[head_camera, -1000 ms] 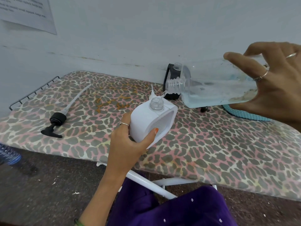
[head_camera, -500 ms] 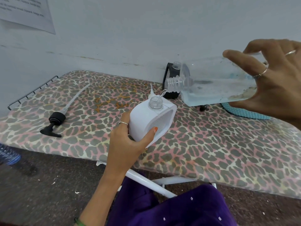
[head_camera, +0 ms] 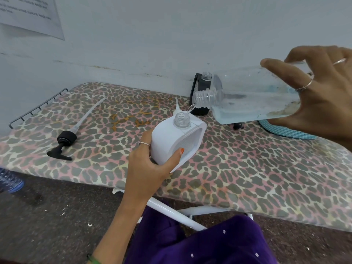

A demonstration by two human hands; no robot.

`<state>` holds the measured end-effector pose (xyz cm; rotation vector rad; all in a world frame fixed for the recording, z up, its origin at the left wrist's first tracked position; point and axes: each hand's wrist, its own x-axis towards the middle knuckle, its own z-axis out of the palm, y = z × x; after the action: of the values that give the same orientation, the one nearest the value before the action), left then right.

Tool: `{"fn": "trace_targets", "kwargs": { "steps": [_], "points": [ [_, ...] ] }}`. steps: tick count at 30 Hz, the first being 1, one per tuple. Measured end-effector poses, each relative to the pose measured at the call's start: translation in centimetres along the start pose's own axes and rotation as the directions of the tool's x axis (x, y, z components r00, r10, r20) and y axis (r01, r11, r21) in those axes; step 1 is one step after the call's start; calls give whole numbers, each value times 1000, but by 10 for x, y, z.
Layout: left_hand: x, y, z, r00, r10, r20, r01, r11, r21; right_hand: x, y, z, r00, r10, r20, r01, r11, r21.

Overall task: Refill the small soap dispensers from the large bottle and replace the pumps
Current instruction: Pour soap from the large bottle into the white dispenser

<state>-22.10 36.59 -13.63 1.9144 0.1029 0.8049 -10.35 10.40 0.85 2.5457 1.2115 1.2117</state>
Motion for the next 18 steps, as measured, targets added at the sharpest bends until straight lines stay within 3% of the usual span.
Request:
{"fn": "trace_targets", "kwargs": {
  "steps": [18],
  "points": [
    [1,2,0,1000,19,-6,-19,1000,14,1,3,-2,1000,-2,17,2,1000,14]
  ]
}}
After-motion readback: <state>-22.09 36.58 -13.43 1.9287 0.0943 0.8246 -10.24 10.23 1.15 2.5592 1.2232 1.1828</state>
